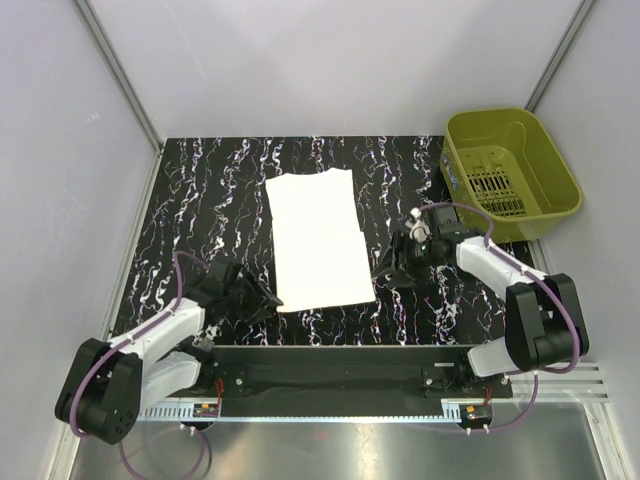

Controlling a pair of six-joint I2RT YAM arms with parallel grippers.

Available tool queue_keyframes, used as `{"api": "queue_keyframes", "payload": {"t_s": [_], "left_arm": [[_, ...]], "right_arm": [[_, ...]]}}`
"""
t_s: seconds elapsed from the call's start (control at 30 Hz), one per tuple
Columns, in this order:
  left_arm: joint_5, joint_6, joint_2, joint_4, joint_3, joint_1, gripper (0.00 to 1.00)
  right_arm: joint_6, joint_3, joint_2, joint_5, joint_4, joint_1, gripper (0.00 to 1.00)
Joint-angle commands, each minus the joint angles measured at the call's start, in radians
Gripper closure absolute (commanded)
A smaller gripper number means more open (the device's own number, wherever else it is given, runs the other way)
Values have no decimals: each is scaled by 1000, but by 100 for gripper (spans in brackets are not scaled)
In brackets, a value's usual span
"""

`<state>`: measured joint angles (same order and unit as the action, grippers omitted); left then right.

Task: Fold and stack the t-shirts
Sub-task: Fold the tshirt

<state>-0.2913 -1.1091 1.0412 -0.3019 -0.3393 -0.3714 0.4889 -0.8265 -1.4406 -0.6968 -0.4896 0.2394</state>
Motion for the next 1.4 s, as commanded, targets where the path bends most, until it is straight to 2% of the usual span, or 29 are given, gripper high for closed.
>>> {"api": "queue_keyframes", "payload": {"t_s": [0.0,0.33,0.43,0.53,0.87,1.1,1.27,1.37], "left_arm": [[20,-46,31,55,19,-6,47],[24,-66,146,-45,-47,-12,48],[34,-80,183,-57,-58,-12,48],[50,-89,184,-69,-58,-12,49],[80,-86,198,-82,-61,-12,56],[72,-61,229,-56,-63,-12,72],[67,-32,249,-52,-73,-12,97],[58,-29,249,-42,-72,-12,100]], "right_arm": [[2,79,22,0,49,6,39],[45,196,-27,16,166,37,43],[89,224,-73,11,261,37,51],[112,227,-110,8,305,37,55],[129,216,-124,63,318,38,53],[131,188,-175,80,312,37,51],[131,193,-173,92,307,38,52],[125,188,-184,94,293,37,53]]}}
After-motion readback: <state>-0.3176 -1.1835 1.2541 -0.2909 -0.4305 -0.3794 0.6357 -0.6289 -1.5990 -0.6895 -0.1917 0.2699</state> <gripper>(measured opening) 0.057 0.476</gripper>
